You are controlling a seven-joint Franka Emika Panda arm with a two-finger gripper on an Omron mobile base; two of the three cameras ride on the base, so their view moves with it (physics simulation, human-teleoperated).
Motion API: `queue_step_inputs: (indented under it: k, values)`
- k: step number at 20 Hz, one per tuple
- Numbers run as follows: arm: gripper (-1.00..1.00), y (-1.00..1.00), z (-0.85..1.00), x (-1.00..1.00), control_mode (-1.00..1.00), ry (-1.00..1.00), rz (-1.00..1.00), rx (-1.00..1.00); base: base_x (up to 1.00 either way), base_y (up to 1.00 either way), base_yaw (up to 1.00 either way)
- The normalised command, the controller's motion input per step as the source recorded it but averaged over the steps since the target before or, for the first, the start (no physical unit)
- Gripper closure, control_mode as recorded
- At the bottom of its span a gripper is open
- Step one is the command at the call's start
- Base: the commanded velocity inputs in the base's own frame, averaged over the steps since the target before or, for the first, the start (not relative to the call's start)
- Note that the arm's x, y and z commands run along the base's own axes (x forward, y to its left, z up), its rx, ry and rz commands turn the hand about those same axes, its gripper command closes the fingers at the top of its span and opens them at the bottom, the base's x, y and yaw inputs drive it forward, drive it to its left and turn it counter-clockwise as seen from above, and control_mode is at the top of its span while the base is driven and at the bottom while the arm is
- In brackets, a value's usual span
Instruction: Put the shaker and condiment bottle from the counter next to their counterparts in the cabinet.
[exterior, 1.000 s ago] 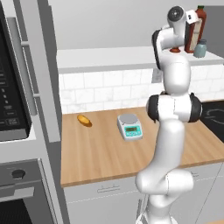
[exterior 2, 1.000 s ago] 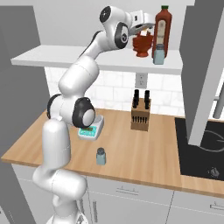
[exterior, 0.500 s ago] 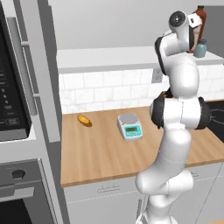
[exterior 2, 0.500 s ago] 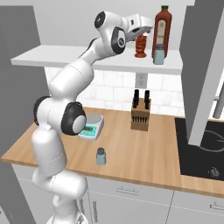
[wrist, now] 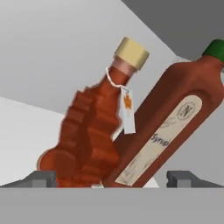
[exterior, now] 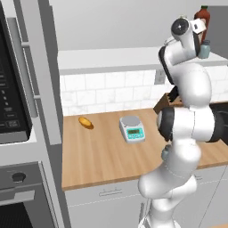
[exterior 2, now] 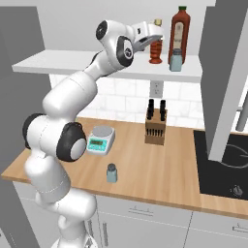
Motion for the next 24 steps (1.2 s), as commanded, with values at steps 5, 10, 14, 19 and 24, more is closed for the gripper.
queue_step_inputs:
  k: [5,10,14,19,24]
  values:
    - [-1.00,0.06,-0.06,-0.49,-1.00,0.00,0.00,-0.11,0.00,0.00,0.00]
    - [-1.00,0.00,0.00,-0.58,-1.00,-0.01,0.00,-0.14,0.00,0.00,0.00]
    - [-1.00,0.00,0.00,-0.67,-1.00,-0.04,0.00,-0.10,0.00,0.00,0.00]
    - [-1.00,0.22,-0.15,-0.81,-1.00,-0.03,-0.07,0.00,0.00,0.00,0.00]
    - [-1.00,0.44,-0.32,-0.90,-1.00,-0.09,-0.13,0.03,0.00,0.00,0.00]
